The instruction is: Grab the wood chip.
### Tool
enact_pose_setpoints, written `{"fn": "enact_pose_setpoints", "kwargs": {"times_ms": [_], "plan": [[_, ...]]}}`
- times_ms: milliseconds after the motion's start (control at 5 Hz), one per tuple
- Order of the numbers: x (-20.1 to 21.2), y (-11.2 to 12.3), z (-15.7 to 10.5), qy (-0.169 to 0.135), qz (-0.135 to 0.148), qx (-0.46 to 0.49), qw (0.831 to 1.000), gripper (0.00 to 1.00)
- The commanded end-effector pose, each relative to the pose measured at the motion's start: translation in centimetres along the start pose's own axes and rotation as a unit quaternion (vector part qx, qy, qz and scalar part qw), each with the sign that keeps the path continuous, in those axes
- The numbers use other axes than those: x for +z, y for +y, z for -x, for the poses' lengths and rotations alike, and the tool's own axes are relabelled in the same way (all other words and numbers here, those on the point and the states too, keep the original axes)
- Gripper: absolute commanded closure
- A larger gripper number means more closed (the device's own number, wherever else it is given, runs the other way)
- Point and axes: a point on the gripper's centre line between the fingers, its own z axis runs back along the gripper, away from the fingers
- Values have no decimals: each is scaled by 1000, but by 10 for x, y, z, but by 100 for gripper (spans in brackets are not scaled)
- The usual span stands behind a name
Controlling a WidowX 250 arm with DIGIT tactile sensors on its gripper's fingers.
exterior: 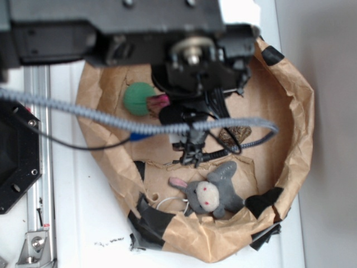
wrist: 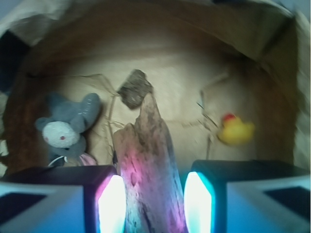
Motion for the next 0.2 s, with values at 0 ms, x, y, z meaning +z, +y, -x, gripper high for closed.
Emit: {"fn": "enact_pose_setpoints", "kwargs": {"times_ms": [0], "plan": [[8, -13, -11, -88, -6, 55, 995, 100]]}}
